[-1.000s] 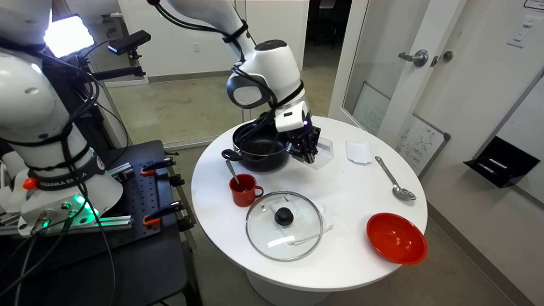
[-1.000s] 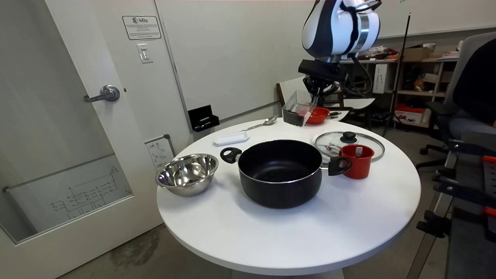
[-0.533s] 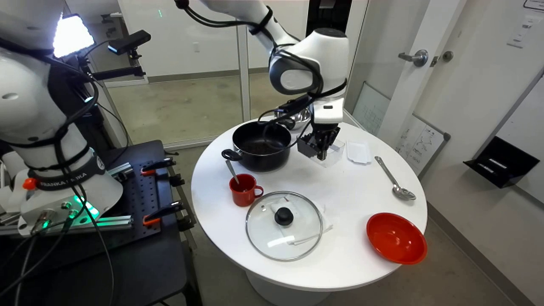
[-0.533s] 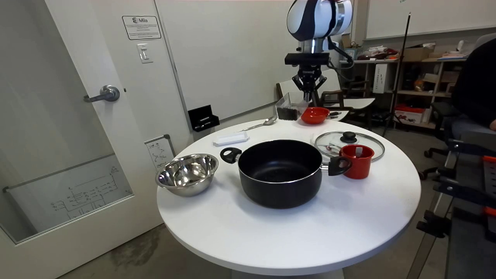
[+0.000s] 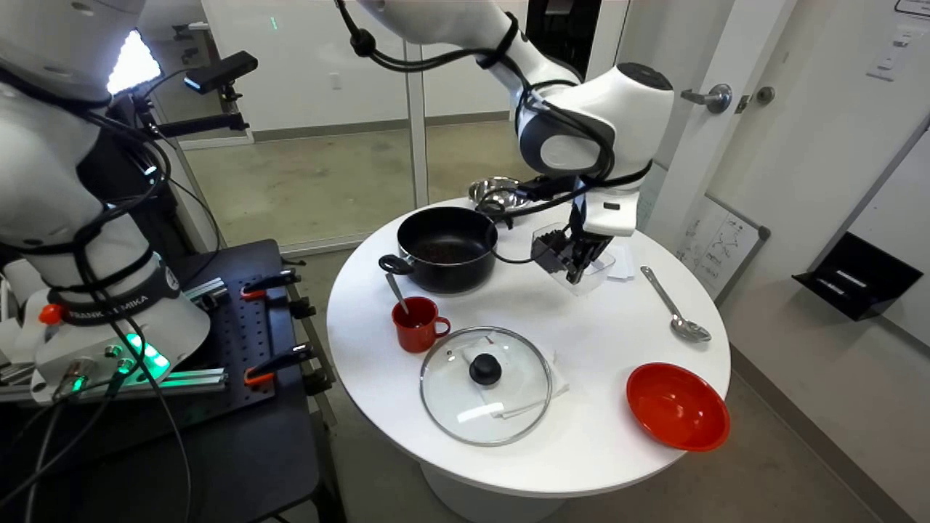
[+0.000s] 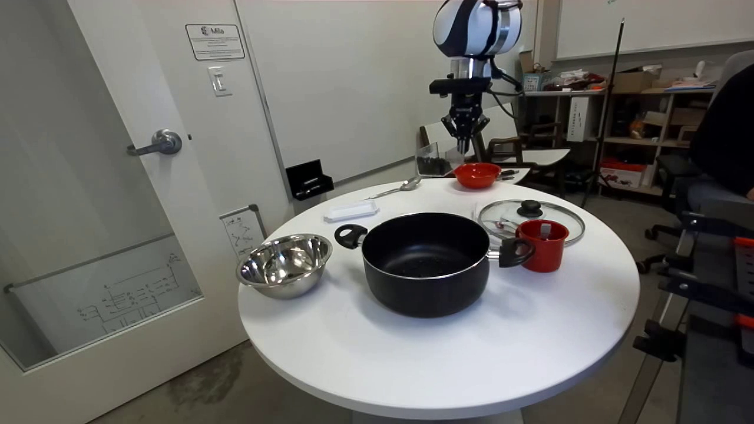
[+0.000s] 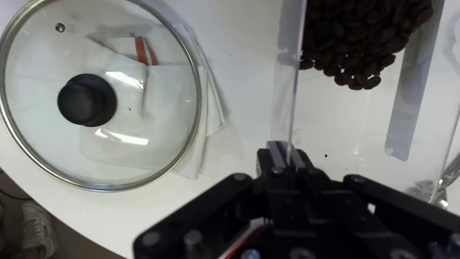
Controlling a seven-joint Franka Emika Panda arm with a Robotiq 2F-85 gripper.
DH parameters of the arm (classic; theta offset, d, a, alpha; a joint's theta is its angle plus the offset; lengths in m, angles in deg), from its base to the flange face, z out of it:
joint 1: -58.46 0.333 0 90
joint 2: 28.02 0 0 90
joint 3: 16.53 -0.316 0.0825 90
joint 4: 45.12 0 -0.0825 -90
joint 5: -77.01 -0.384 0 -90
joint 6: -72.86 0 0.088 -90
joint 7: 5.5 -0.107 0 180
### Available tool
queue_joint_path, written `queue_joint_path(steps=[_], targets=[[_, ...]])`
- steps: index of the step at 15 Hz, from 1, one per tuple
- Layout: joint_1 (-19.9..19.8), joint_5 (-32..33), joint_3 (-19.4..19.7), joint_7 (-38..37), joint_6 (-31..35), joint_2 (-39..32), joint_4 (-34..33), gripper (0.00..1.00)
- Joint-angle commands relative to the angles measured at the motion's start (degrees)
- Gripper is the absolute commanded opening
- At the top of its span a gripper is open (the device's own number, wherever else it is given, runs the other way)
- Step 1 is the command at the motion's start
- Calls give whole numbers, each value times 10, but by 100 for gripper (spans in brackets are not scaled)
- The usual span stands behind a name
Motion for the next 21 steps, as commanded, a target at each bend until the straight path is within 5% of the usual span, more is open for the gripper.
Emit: queue_joint_path(steps=[1, 21], targets=[[-14, 17, -13, -13, -38, -62, -65, 1], [16, 48, -14, -4, 134, -152, -71, 1]])
